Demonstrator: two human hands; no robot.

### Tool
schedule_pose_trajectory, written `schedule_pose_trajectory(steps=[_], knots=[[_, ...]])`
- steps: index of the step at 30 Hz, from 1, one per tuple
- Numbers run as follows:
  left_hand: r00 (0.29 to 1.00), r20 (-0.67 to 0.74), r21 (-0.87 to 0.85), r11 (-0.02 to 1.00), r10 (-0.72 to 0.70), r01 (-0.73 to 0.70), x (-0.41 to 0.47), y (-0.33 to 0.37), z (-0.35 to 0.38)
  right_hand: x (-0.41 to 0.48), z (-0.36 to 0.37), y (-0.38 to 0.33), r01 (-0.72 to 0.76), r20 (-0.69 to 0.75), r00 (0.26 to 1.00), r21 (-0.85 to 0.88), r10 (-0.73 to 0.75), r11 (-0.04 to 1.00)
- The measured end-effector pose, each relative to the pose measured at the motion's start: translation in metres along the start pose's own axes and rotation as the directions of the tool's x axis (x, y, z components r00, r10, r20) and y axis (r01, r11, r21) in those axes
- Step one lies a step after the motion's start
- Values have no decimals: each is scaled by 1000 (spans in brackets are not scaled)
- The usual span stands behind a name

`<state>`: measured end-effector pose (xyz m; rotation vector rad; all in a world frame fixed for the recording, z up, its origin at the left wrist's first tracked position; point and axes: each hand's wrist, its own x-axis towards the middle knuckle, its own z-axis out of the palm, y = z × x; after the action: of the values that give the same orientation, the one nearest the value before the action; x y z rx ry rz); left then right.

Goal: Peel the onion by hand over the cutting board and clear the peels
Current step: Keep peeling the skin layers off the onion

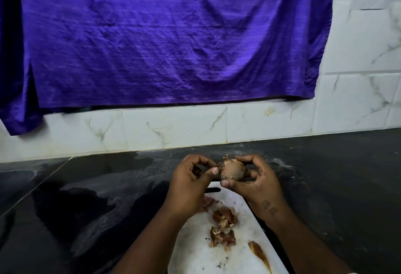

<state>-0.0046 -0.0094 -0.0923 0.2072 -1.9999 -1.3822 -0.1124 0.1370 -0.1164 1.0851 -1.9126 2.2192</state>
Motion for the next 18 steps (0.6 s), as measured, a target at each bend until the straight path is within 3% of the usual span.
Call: schedule_pose_trajectory(steps=[3,11,18], knots=[[999,-19,-43,999,-26,25,1,0,-2,0,-1,0,-10,10,1000,22,10,1000],[998,-8,23,998,65,-64,1,2,0,-3,0,-5,-24,60,998,34,22,999],[986,36,191,967,165,-169,-1,3,-2,-3,-1,-8,-37,77,996,52,33,998]])
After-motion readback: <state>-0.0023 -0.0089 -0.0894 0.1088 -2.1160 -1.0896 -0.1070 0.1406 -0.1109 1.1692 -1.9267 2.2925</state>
